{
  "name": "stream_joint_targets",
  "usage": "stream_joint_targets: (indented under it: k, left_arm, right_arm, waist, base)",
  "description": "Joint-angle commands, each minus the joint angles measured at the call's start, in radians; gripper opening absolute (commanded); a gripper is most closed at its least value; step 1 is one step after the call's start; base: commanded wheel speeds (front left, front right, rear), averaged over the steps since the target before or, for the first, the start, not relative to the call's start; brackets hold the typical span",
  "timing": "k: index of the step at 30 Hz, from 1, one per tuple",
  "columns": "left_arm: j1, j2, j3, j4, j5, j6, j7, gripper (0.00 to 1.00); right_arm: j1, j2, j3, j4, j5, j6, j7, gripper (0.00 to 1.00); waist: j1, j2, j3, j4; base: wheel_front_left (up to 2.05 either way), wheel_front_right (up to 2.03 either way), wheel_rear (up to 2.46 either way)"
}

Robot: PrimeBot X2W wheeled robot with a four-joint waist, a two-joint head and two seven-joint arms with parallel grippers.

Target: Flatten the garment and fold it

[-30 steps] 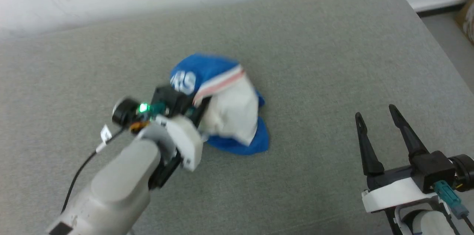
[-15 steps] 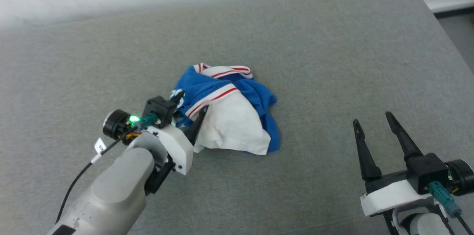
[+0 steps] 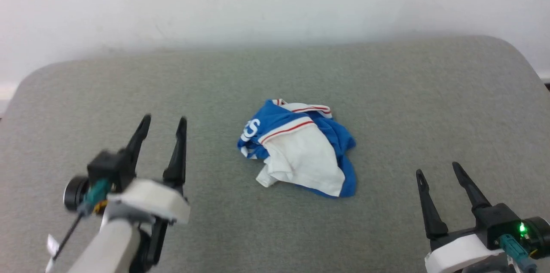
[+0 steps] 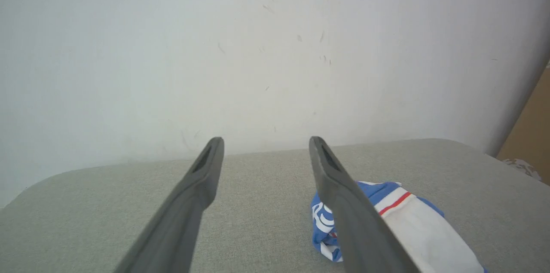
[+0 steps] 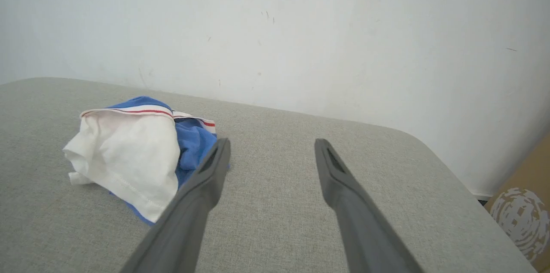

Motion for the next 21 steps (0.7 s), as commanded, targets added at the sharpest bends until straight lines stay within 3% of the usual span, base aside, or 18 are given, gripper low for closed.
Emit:
stream_joint_targets:
  k: [1,6,11,17,21]
  left_arm:
    - [0.049,0.001,0.019,-0.034,0.024,0.017,-0.005,1.0]
    - [0.222,-0.018,0.096,-0.193,0.144,0.066,-0.005,1.0]
    - [0.356,-0.059,0.127,-0.272,0.27,0.087,-0.005,1.0]
    - [0.429,-0.112,0.17,-0.271,0.31,0.063,-0.005,1.0]
    - [0.443,-0.119,0.162,-0.24,0.316,0.001,-0.005,1.0]
  right_arm:
    - [0.012,0.003,0.003,-0.006,0.009,-0.002,0.002,1.0]
    - [0.032,0.003,0.001,0.001,0.014,-0.002,-0.006,1.0]
    - [0.044,0.003,0.011,0.015,0.031,-0.002,-0.024,1.0]
    - [0.051,0.003,0.016,0.048,0.028,-0.002,-0.038,1.0]
    - [0.046,0.003,0.026,0.058,0.029,-0.002,-0.042,1.0]
  waist:
    - [0.0002,-0.0002,-0.047,0.049]
    - [0.0002,-0.0002,-0.06,0.067]
    - [0.0002,-0.0002,-0.078,0.072]
    - [0.0002,-0.0002,-0.082,0.073]
    - [0.0002,-0.0002,-0.079,0.065]
  base:
    - [0.0,0.0,0.0]
    - [0.0,0.0,0.0]
    - [0.0,0.0,0.0]
    - [0.0,0.0,0.0]
    - [0.0,0.0,0.0]
